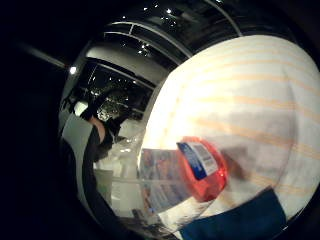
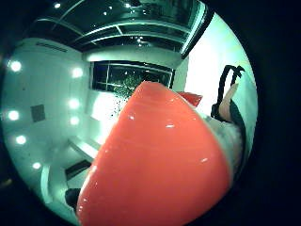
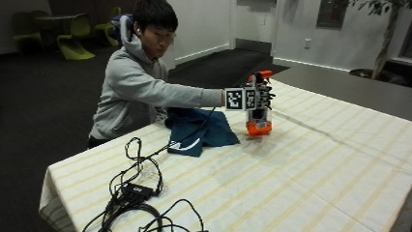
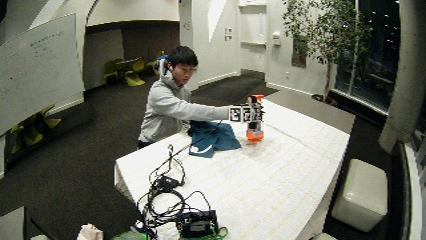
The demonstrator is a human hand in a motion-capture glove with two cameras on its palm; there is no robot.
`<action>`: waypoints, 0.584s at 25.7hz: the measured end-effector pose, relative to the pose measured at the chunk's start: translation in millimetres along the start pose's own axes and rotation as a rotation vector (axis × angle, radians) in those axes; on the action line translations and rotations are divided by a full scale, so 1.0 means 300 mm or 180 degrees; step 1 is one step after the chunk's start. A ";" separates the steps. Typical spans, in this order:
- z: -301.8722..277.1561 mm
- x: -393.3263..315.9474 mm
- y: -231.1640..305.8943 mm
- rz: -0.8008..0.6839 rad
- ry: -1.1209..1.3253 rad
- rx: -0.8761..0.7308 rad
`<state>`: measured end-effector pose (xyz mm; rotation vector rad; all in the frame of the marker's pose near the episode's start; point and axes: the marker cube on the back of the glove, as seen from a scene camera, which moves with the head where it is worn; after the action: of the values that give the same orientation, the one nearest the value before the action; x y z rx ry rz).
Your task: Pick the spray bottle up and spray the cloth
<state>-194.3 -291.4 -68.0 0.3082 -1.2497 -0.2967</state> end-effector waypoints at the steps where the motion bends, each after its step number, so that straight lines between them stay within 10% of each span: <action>1: -0.001 0.000 0.001 -0.0008 -0.0034 -0.0057; 15: -0.151 -0.021 0.094 -0.0032 0.0352 -0.0495</action>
<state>-151.5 -260.0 -75.7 0.1946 -1.1095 -0.3786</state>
